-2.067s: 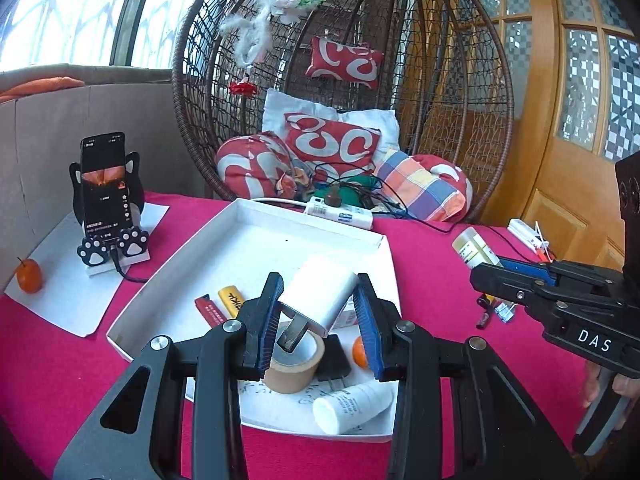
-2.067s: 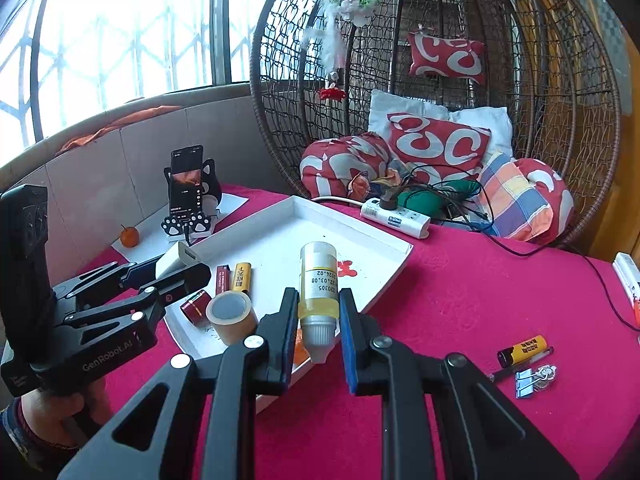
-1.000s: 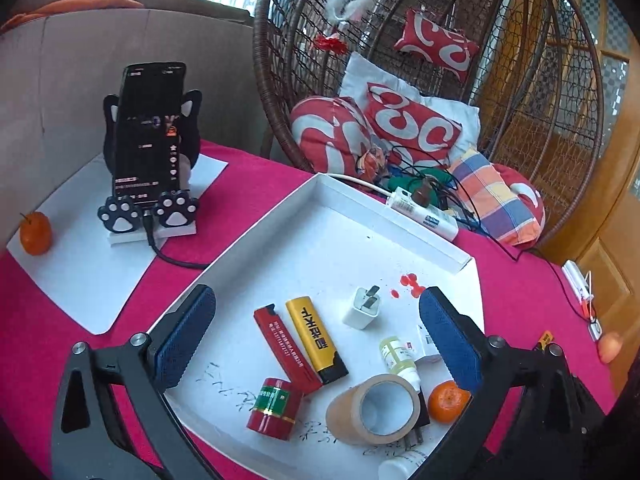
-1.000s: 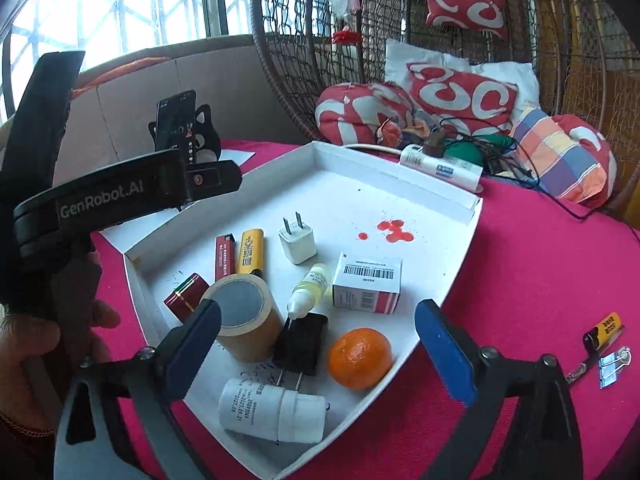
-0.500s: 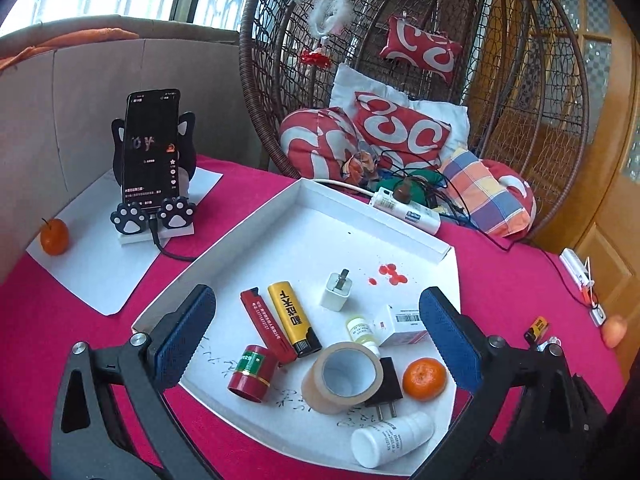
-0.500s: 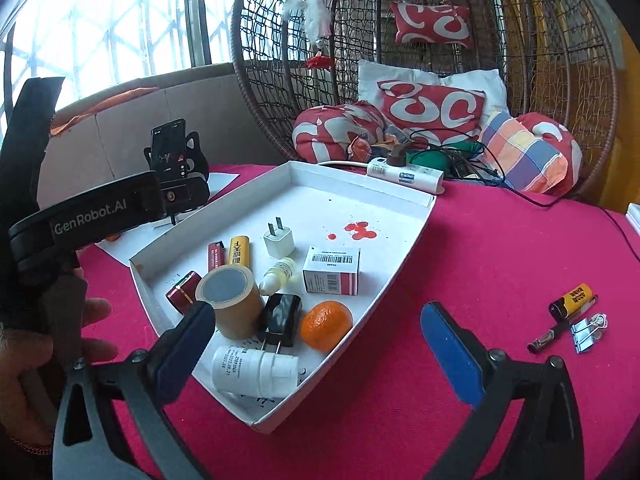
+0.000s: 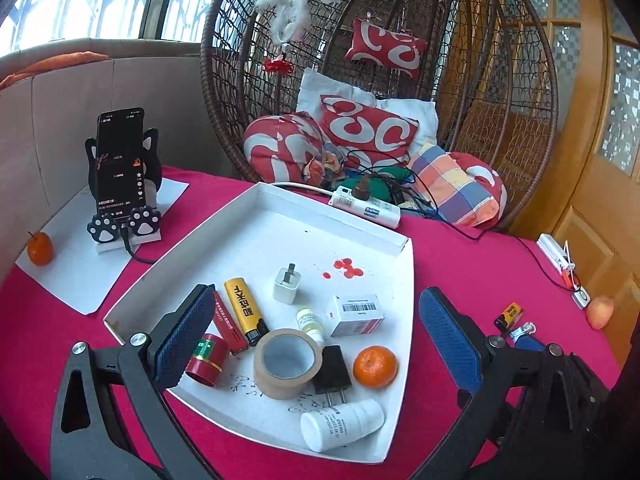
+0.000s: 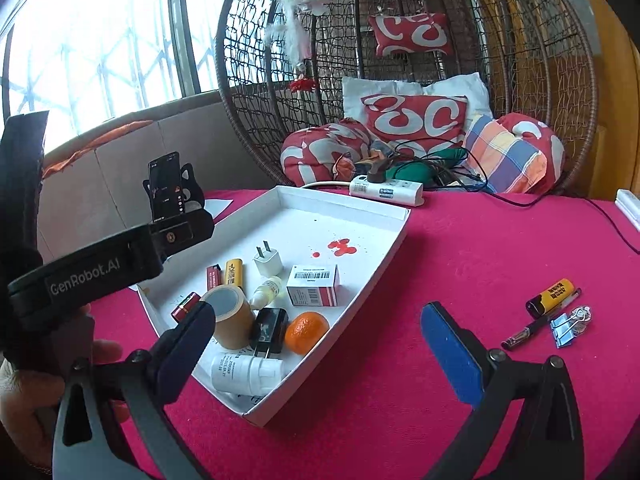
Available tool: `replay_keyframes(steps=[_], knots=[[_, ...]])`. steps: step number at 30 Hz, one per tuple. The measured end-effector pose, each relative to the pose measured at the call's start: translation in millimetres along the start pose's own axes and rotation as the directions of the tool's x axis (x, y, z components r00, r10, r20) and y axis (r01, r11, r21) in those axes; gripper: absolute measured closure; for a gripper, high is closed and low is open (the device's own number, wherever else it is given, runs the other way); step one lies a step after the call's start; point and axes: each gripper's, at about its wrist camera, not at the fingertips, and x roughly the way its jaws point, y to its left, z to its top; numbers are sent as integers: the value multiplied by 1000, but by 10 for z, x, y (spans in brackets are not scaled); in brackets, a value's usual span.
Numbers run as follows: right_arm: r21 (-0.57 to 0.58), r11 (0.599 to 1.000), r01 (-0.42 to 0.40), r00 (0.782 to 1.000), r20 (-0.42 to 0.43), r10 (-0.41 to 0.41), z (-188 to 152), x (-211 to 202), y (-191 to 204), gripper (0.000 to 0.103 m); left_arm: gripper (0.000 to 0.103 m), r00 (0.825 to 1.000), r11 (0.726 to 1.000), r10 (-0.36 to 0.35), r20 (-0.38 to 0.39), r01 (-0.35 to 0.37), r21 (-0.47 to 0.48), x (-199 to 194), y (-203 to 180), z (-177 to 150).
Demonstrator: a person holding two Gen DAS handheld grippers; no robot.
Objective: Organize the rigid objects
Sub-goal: 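Move both open tools back over the remaining lighter, pen and clip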
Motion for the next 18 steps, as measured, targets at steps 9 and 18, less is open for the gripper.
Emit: replay_keyframes(steps=[9,18], knots=[[94,994,52,999,-16,-51,-82,-57,-345,0,0,998,997,-48,-33,50,58,36,-273,-111],[199,959,203,979,-36,-200,-279,-289,-1154,0,0,977,969,-145,-156,172,176,296,-835,-274]])
